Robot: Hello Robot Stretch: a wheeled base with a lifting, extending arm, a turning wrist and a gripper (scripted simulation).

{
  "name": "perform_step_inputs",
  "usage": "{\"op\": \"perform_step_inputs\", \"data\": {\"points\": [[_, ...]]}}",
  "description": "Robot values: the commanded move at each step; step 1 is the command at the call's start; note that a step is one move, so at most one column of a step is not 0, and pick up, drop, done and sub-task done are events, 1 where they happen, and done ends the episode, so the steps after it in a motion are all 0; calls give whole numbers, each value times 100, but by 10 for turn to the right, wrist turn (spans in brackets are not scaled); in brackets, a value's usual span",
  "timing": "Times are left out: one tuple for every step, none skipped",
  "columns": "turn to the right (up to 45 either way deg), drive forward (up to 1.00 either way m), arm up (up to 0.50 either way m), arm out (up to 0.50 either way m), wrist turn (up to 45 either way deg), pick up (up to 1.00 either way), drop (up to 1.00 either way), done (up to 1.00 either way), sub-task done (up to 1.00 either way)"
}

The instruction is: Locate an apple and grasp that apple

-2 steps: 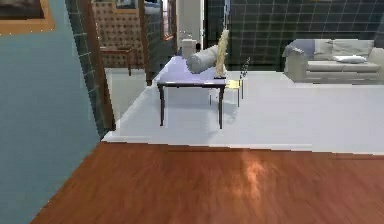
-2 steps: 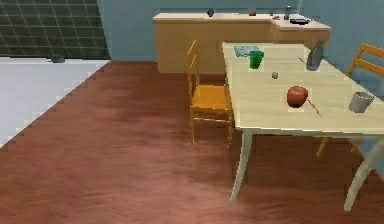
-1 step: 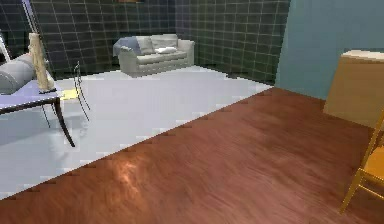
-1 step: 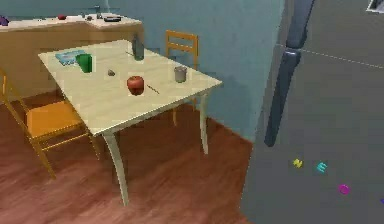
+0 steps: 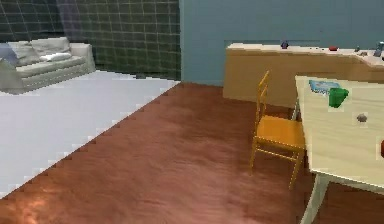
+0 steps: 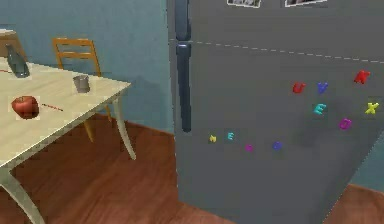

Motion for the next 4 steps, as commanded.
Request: {"op": "perform_step_inputs", "data": {"points": [[30, 0, 0, 0, 0, 0, 0, 0, 0], [0, 55, 0, 0, 0, 0, 0, 0, 0], [-180, 0, 0, 0, 0, 0, 0, 0, 0], [450, 0, 0, 0, 0, 0, 0, 0, 0]]}}
